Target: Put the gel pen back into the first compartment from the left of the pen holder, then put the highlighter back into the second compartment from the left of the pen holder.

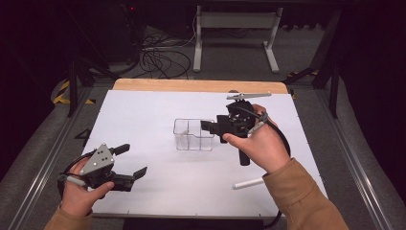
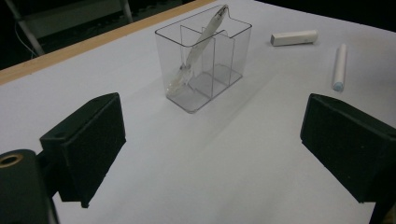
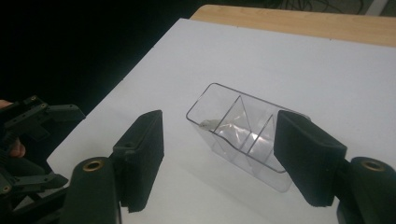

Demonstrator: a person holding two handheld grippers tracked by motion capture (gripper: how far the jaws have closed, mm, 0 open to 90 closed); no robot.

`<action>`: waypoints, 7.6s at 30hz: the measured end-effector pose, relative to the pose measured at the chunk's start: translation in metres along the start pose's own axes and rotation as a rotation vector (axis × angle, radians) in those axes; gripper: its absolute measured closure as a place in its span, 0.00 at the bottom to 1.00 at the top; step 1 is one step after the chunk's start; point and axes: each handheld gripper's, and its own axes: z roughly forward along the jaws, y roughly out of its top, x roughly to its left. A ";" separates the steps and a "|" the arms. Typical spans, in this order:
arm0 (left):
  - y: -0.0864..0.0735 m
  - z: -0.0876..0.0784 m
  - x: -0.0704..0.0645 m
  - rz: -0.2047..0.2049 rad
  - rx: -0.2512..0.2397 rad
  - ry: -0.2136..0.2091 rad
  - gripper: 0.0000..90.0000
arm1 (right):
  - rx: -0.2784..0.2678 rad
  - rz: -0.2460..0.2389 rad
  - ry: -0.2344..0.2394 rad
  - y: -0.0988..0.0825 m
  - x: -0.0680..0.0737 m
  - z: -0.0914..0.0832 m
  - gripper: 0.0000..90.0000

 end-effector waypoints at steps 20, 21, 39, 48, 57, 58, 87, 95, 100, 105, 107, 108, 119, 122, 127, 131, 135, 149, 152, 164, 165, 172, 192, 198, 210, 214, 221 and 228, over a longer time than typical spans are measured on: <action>0.004 0.009 -0.008 -0.012 -0.015 -0.018 0.09 | -0.145 -0.136 0.007 -0.037 -0.036 -0.020 0.26; 0.004 0.010 -0.008 -0.011 -0.010 -0.022 0.09 | -0.148 -0.140 0.003 -0.039 -0.039 -0.020 0.26; 0.010 0.024 -0.023 -0.046 0.040 -0.069 0.12 | -0.166 -0.175 -0.032 -0.094 -0.102 -0.018 0.22; 0.016 0.034 -0.034 -0.004 0.035 -0.069 0.12 | -0.140 -0.283 -0.122 -0.094 -0.105 -0.018 0.18; 0.014 0.039 -0.031 -0.068 0.020 -0.123 0.09 | -0.157 -0.263 -0.098 -0.102 -0.113 -0.018 0.10; 0.015 0.039 -0.032 -0.071 0.019 -0.126 0.09 | -0.163 -0.270 -0.105 -0.103 -0.114 -0.019 0.10; 0.045 0.090 -0.068 0.019 0.075 -0.184 0.19 | -0.136 -0.369 -0.055 -0.112 -0.125 -0.028 0.24; 0.053 0.112 -0.081 0.045 0.092 -0.236 0.21 | -0.137 -0.367 -0.054 -0.117 -0.128 -0.029 0.25; 0.058 0.126 -0.090 0.060 0.106 -0.272 0.22 | -0.139 -0.362 -0.061 -0.119 -0.129 -0.030 0.25; 0.062 0.137 -0.097 0.080 0.123 -0.298 0.22 | -0.140 -0.359 -0.071 -0.121 -0.130 -0.032 0.26; 0.063 0.140 -0.100 0.079 0.123 -0.306 0.22 | -0.143 -0.358 -0.072 -0.122 -0.131 -0.032 0.26; 0.064 0.141 -0.100 0.078 0.123 -0.310 0.22 | -0.145 -0.357 -0.071 -0.121 -0.131 -0.033 0.26; 0.067 0.146 -0.105 0.027 0.140 -0.340 0.29 | -0.155 -0.353 -0.063 -0.120 -0.131 -0.033 0.26; 0.067 0.150 -0.107 0.026 0.143 -0.339 0.31 | -0.155 -0.354 -0.060 -0.120 -0.131 -0.032 0.27; 0.068 0.158 -0.110 0.066 0.163 -0.323 0.34 | -0.153 -0.352 -0.054 -0.119 -0.131 -0.031 0.27; 0.066 0.166 -0.110 0.099 0.197 -0.311 0.36 | -0.152 -0.349 -0.055 -0.119 -0.132 -0.031 0.27; 0.064 0.173 -0.111 0.095 0.220 -0.325 0.38 | -0.145 -0.343 -0.065 -0.119 -0.134 -0.031 0.27; 0.068 0.203 -0.122 0.136 0.287 -0.373 0.44 | -0.125 -0.336 -0.068 -0.120 -0.136 -0.029 0.27; 0.068 0.208 -0.124 0.147 0.299 -0.376 0.46 | -0.126 -0.334 -0.064 -0.120 -0.137 -0.030 0.27; 0.074 0.227 -0.139 0.199 0.341 -0.408 0.53 | -0.105 -0.327 -0.067 -0.121 -0.137 -0.026 0.27; 0.075 0.229 -0.140 0.209 0.349 -0.409 0.53 | -0.104 -0.327 -0.070 -0.121 -0.137 -0.025 0.27; 0.074 0.237 -0.148 0.224 0.372 -0.414 0.54 | -0.096 -0.315 -0.076 -0.122 -0.140 -0.024 0.27; 0.079 0.252 -0.163 0.198 0.452 -0.444 0.59 | -0.086 -0.302 -0.083 -0.123 -0.144 -0.023 0.27; 0.079 0.258 -0.166 0.193 0.468 -0.447 0.62 | -0.084 -0.296 -0.081 -0.123 -0.144 -0.022 0.27; 0.076 0.268 -0.175 0.211 0.510 -0.457 0.75 | -0.081 -0.293 -0.083 -0.124 -0.145 -0.022 0.27; 0.076 0.271 -0.180 0.227 0.521 -0.456 0.77 | -0.079 -0.296 -0.084 -0.124 -0.146 -0.022 0.27; 0.075 0.277 -0.186 0.258 0.542 -0.444 0.79 | -0.077 -0.290 -0.084 -0.125 -0.146 -0.022 0.27; 0.075 0.282 -0.189 0.271 0.563 -0.438 0.83 | -0.076 -0.290 -0.081 -0.125 -0.146 -0.022 0.27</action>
